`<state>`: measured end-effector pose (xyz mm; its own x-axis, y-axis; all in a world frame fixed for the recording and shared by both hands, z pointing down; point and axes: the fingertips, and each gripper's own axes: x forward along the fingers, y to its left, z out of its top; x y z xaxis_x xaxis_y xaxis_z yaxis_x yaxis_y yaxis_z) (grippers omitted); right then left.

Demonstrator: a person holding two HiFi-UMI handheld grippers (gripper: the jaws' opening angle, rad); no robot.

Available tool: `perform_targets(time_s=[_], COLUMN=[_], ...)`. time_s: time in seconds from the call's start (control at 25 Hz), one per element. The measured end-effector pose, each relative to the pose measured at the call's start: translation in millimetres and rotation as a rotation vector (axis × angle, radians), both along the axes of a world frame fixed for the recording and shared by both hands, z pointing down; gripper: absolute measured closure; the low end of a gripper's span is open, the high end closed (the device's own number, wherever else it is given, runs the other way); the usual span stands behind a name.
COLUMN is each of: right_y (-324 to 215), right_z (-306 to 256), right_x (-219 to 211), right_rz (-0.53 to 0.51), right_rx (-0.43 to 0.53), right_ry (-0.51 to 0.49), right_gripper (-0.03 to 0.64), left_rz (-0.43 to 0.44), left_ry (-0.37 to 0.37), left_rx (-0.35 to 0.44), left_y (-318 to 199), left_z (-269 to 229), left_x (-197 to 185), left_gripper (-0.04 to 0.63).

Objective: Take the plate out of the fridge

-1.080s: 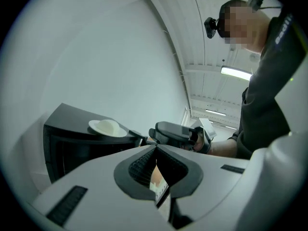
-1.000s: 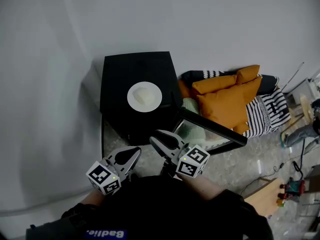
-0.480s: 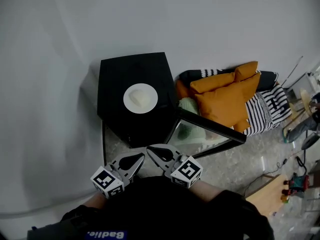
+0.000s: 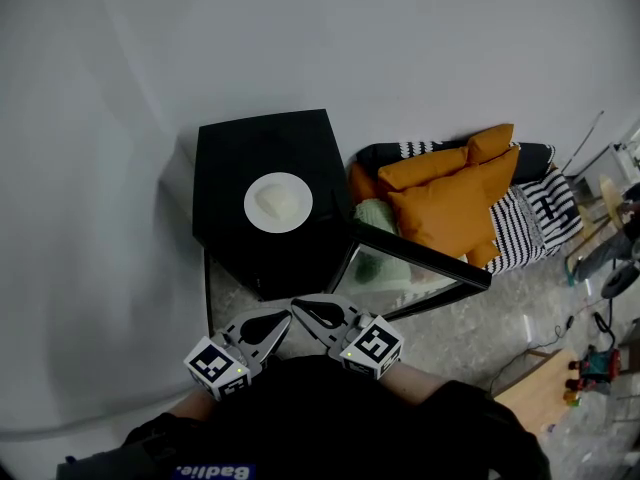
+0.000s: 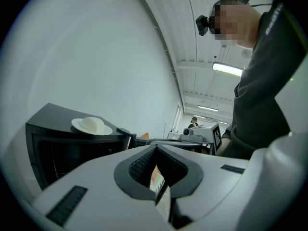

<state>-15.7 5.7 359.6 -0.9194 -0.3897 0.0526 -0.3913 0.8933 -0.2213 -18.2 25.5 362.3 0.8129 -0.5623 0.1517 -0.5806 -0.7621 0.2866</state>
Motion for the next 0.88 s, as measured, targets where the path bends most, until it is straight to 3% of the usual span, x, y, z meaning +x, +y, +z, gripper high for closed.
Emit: perform_targets(time_s=[0.88], right_y=[1.4], right_z=[0.6], right_x=[-0.3], right_rz=[-0.006], right_rx=[-0.043], right_ry=[0.027], right_gripper=[0.607], left_rz=[-0.019], left_ry=[0.018], left_rx=[-0.014], left_y=[3.9], left_z=[-5.9], left_x=[0.6], left_gripper=[0.589])
